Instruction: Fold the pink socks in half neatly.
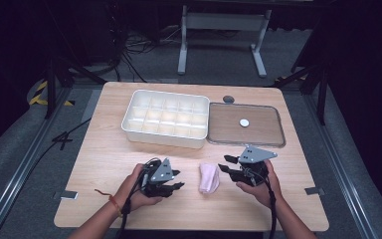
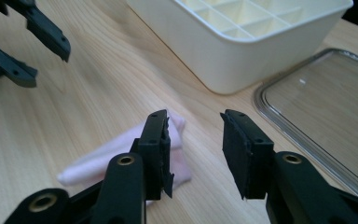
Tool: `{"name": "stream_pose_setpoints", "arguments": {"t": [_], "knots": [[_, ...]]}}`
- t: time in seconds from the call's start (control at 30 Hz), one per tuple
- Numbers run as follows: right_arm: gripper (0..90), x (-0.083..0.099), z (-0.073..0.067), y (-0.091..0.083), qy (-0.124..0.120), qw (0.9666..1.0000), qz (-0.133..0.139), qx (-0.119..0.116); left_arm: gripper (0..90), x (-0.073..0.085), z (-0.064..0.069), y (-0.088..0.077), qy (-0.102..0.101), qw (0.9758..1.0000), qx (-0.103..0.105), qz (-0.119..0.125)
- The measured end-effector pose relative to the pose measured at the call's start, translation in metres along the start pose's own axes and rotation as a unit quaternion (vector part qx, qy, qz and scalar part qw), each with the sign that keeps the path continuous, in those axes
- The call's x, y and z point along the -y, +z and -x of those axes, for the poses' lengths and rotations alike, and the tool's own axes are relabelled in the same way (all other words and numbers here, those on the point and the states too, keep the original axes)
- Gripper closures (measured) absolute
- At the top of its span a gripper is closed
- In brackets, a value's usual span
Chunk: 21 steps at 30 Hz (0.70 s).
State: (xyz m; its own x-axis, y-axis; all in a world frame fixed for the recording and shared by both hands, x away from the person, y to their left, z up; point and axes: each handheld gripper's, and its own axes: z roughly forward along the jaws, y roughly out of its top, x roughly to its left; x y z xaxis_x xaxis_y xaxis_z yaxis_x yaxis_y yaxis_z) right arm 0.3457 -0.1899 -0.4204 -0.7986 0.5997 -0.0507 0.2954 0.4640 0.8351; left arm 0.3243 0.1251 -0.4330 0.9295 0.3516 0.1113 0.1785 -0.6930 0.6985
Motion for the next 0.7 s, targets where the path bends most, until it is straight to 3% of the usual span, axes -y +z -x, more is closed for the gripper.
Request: {"name": "stream_pose_setpoints", "arguments": {"t": [0.03,0.17,0.3,0.4,0.6,0.7], "knots": [[60.3,0.0,0.0,0.0,0.0,1.0,0.0,0.0,56.2,0.01,-0.001,-0.004,0.002,0.9999,-0.008,-0.012],[54.5,-0.003,-0.01,0.007,-0.005,0.9998,-0.015,-0.011,47.6,0.048,-0.011,-0.017,-0.024,0.9984,-0.025,-0.045],[47.3,-0.005,-0.012,0.013,0.005,0.9997,-0.019,-0.015,35.2,0.072,-0.017,-0.026,-0.06,0.9968,-0.03,-0.043],[45.8,-0.009,-0.014,0.016,0.006,0.9995,-0.021,-0.022,33.0,0.086,-0.021,-0.032,-0.08,0.9955,-0.034,-0.037],[45.2,-0.004,-0.011,0.03,0.003,0.9985,-0.05,-0.02,26.4,0.097,-0.028,-0.031,-0.097,0.9943,-0.029,-0.034],[41.3,0.004,-0.006,0.042,0.018,0.9968,-0.074,-0.025,23.1,0.1,-0.031,-0.029,-0.112,0.993,-0.025,-0.026]]}}
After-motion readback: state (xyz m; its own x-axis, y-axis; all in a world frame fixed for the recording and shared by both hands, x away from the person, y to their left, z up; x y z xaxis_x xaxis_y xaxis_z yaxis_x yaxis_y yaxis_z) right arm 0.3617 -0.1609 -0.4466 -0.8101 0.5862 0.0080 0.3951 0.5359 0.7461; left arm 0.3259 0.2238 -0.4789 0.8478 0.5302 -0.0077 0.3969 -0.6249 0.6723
